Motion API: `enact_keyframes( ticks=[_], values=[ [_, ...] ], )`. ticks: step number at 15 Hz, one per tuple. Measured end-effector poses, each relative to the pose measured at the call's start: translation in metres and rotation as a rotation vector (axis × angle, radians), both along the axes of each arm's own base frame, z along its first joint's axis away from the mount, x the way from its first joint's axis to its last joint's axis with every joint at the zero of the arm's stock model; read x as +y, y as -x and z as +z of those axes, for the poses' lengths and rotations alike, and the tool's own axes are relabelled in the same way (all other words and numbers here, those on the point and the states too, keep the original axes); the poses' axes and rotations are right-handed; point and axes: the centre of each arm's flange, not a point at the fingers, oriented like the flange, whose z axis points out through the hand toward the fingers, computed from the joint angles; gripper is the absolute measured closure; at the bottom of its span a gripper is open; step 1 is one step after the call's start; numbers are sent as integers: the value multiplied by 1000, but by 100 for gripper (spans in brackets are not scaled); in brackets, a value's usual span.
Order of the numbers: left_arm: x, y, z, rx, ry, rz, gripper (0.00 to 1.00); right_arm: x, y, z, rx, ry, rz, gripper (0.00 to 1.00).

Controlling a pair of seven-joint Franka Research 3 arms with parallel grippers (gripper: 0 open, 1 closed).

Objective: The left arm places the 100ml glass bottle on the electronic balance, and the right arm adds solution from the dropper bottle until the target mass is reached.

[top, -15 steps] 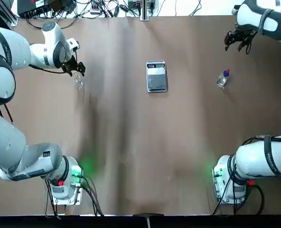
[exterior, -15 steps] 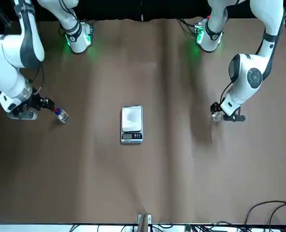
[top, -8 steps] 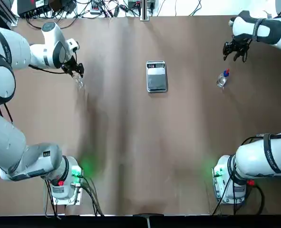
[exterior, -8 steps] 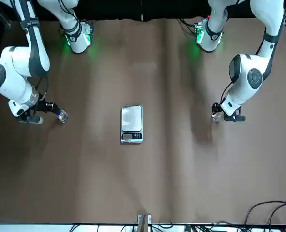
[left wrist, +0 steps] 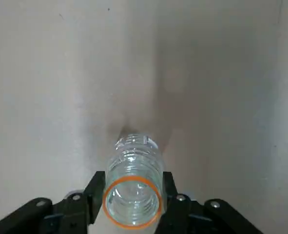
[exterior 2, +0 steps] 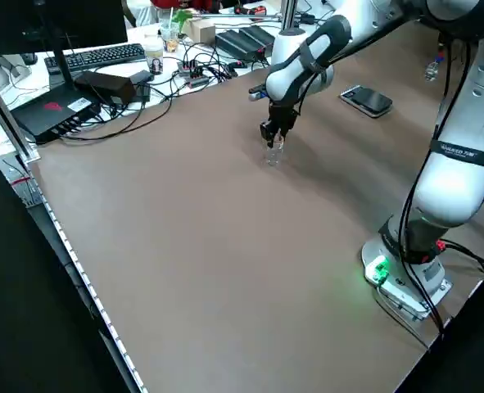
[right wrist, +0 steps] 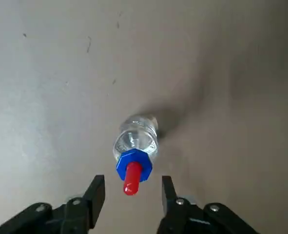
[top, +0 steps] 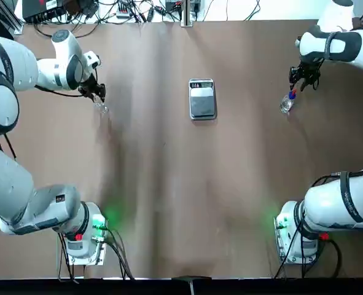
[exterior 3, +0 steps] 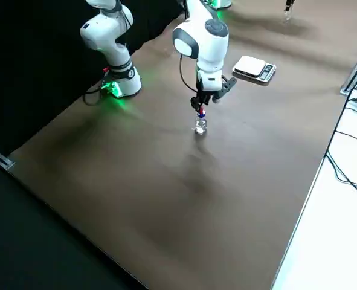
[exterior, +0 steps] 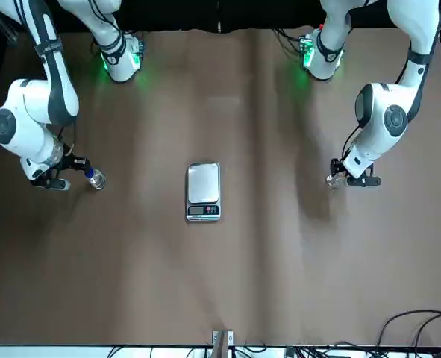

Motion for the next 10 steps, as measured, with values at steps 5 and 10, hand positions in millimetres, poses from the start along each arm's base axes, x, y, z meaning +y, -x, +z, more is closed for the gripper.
enact_keyframes(
  ticks=[5, 10],
  values=[
    [1, 1, 1, -2, -2, 0, 51, 1, -1, -13, 14, 0, 1, 47],
    [-1, -8, 12, -32, -2, 0, 51, 1, -1, -15, 17, 0, 0, 56]
  ],
)
